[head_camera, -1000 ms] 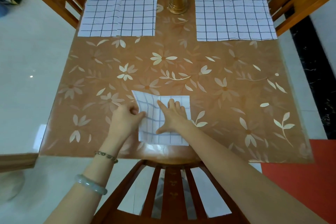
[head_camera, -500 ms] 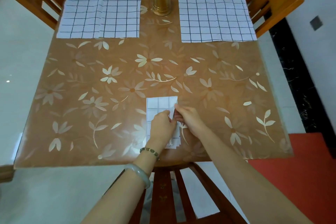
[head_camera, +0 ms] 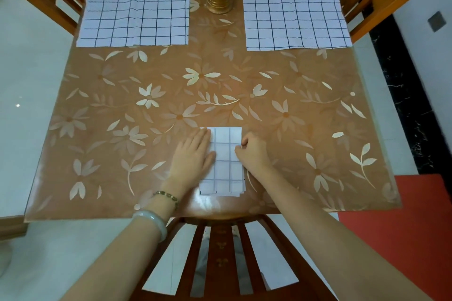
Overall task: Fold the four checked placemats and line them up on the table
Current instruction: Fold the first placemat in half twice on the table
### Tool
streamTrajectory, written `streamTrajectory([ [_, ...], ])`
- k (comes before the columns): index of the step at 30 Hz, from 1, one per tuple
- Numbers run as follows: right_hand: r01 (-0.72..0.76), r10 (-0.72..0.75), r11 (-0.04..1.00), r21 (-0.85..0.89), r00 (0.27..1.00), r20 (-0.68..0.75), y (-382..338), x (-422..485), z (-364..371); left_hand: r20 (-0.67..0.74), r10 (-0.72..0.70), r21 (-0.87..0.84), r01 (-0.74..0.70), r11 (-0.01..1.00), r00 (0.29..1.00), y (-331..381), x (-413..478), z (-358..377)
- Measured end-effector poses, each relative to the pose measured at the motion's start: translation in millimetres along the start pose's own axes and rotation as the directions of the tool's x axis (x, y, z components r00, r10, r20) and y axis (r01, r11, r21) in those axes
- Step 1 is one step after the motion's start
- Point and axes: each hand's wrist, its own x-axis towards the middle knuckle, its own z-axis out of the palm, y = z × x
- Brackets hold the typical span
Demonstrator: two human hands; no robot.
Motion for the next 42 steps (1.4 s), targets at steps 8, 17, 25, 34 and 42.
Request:
streamTrajectory([
  [8,0.486,-0.556,0.739,-0.466,0.831,-0.016,-8,-5,23,0.283,0.041,0.13,-0.081,0.988,0.958,-12,-4,25],
  [17,0.476,-0.441,0.608,-0.635,0.868,0.227,21,7,24,0.236,0.056,0.146,-0.092,0.985,0.97,-20,-4,26],
  [25,0.408,-0.396,0.558,-0.723,0.896,0.2,20,2,4,0.391,0.248,0.178,-0.338,0.924,0.886,-62,3,7],
  [34,0.529,-0.427,0.524,-0.668,0.842,0.331,51,-33,3,0.409,0.227,0.196,-0.328,0.924,0.884,-63,5,2],
  [42,0.532,-0.515,0.611,-0.586,0.83,0.215,38,-40,-10,0.24,-0.299,-0.598,0.383,0.704,0.924,-14,-18,-9],
])
